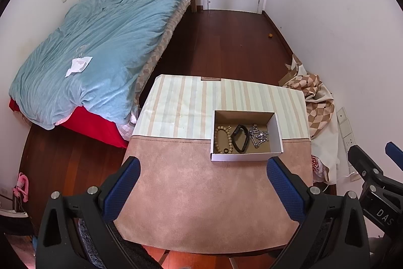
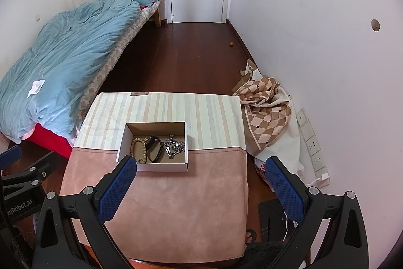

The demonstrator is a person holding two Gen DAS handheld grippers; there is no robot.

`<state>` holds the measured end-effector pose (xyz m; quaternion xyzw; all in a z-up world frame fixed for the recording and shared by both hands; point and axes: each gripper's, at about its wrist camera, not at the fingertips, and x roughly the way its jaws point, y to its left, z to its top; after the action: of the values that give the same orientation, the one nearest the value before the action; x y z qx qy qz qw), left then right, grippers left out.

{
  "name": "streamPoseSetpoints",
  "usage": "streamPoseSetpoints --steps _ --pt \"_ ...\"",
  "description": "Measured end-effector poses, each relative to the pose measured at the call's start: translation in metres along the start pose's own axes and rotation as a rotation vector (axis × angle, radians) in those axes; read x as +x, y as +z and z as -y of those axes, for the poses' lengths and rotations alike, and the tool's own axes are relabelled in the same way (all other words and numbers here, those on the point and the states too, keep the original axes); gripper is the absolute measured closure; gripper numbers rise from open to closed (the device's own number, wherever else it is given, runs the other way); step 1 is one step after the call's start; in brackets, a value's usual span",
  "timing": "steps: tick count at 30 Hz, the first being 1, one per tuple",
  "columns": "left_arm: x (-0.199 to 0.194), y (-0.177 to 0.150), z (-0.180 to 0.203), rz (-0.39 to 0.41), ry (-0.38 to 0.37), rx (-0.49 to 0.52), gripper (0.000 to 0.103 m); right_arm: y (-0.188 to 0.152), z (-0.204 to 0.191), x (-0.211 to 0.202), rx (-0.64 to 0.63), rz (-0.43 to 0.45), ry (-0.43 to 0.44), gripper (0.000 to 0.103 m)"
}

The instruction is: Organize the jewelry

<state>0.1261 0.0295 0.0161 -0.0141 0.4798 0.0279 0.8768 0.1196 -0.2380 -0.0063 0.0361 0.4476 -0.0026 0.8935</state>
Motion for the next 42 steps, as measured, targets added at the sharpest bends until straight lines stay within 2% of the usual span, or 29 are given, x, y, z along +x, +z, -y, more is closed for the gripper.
streamPoseSetpoints --steps 42 --pt "0.0012 -0.0067 -0.0066 -0.003 0.012 0.01 0.001 -0.0068 -0.0019 0.0067 -0.005 -0.015 0.015 0.0"
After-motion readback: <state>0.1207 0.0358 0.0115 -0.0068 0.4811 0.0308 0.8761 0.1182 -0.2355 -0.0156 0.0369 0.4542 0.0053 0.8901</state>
